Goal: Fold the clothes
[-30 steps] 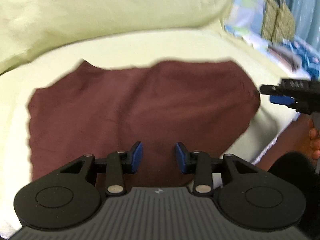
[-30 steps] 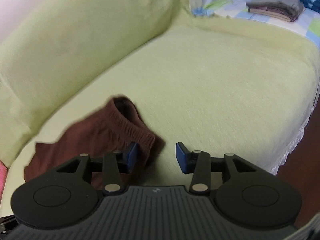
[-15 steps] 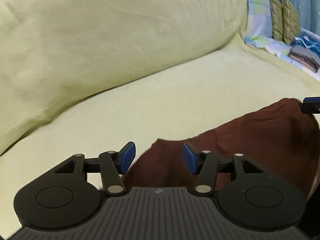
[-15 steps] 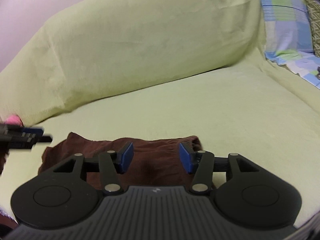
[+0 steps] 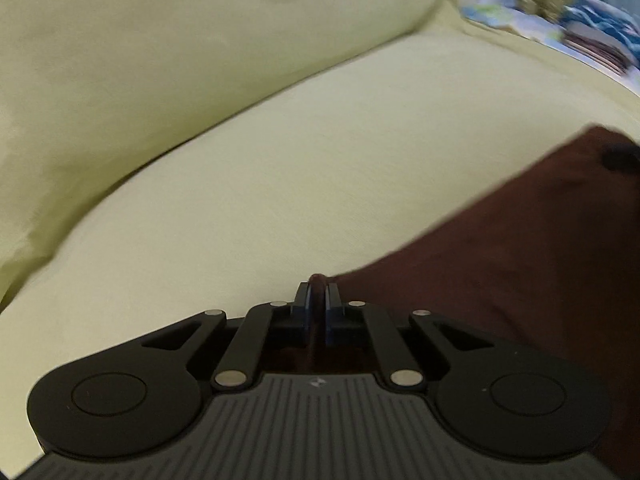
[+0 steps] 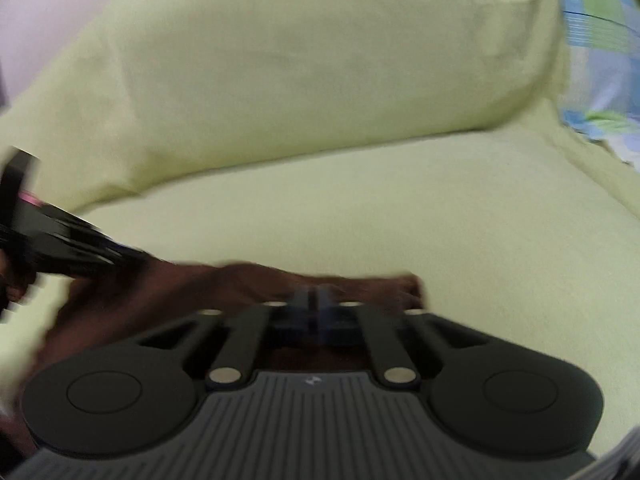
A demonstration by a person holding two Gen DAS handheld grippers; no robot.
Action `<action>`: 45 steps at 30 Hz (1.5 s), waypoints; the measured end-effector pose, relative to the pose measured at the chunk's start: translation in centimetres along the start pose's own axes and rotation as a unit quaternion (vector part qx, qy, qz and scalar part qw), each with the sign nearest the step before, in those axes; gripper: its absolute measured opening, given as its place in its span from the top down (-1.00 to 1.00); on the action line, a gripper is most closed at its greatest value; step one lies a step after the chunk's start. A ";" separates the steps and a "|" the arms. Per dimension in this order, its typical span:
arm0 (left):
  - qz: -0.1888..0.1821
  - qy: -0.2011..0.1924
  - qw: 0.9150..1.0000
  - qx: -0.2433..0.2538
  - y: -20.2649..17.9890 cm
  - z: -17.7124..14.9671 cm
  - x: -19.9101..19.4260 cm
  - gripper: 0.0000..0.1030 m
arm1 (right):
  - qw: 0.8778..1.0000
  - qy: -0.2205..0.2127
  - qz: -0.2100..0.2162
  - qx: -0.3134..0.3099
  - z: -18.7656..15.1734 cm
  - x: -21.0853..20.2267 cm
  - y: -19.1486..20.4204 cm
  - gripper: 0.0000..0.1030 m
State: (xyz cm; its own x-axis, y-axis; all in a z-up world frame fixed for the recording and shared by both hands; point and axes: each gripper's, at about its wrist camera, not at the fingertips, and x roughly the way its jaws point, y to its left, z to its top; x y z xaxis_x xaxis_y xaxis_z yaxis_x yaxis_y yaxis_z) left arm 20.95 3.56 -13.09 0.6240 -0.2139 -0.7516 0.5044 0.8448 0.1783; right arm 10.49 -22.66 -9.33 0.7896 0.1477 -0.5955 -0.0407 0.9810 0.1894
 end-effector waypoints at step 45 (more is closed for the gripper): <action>-0.023 -0.054 0.939 -0.338 11.9 -12.0 -5.4 0.14 | 0.995 0.036 0.047 -0.082 -3.0 -3.6 11.7 0.44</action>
State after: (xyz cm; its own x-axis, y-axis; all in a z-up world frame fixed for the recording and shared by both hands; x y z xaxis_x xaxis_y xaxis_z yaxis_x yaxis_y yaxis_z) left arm 16.48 20.67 -14.51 0.6867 -0.2749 -0.6730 0.0599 0.9440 -0.3245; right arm 5.37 -11.38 -7.33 0.7319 0.2423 -0.6369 -0.2164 0.9689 0.1199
